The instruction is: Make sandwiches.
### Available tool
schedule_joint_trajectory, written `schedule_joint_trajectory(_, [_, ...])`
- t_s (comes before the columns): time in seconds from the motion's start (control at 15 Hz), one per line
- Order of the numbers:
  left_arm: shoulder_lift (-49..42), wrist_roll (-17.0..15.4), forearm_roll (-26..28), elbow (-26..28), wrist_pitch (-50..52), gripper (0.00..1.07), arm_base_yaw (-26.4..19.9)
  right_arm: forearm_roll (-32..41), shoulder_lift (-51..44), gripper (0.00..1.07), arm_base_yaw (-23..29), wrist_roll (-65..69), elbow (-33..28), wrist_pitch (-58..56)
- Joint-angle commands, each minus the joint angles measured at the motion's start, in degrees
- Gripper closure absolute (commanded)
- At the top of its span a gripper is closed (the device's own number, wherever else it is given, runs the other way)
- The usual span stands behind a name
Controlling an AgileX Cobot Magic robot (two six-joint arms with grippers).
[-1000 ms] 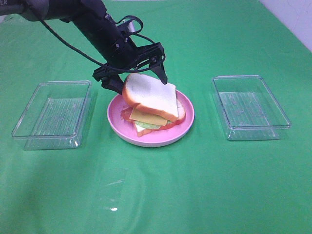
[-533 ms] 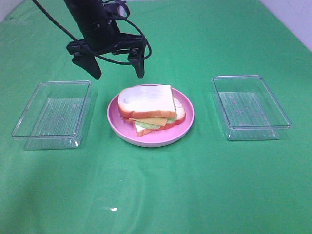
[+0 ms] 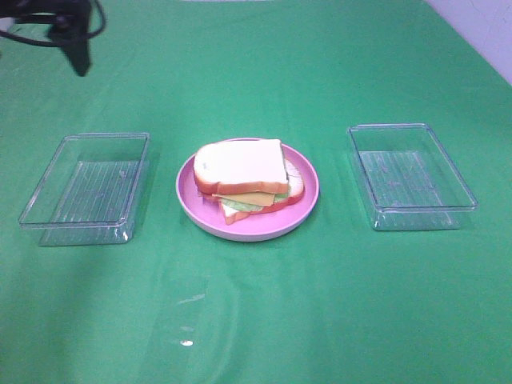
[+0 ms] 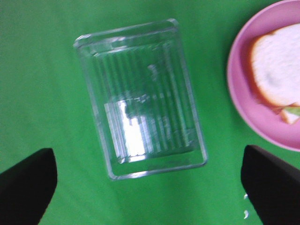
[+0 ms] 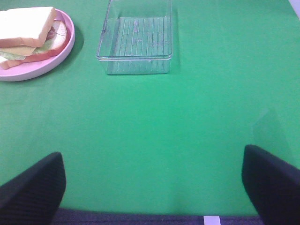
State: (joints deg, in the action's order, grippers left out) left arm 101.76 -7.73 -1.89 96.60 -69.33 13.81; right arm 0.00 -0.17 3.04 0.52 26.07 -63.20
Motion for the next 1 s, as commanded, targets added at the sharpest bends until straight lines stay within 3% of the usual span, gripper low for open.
schedule_joint_trajectory(0.07, [-10.8, 1.5, -1.0, -10.5, -6.2, 0.04, -6.0, 0.0, -1.8, 0.10, -0.3, -0.5, 0.1, -0.1])
schedule_joint_trajectory(0.13, [-13.5, 1.8, -1.2, -13.3, -6.2, 0.04, -7.3, 0.0, -1.8, 0.10, -0.3, -0.5, 0.1, -0.1])
schedule_joint_trajectory(0.33, [-30.3, 2.4, -1.2, -29.6, -4.2, 0.04, -13.0, 0.0, -1.8, 0.10, -0.3, -0.5, 0.1, -0.1])
schedule_joint_trajectory(0.4, [-42.2, 2.4, -1.4, -38.3, -3.5, 0.04, -13.5, 0.0, -1.8, 0.10, -0.3, -0.5, 0.1, -0.1])
schedule_joint_trajectory(0.6, [-56.0, 4.5, -1.7, -47.1, -3.5, 0.04, -13.5, 0.0, -1.8, 0.10, -0.3, -0.5, 0.1, -0.1])
schedule_joint_trajectory(1.0, [-88.5, 3.0, -2.1, -58.1, -2.1, 0.04, -13.5, 0.0, -1.8, 0.10, -0.3, -0.5, 0.1, -0.1])
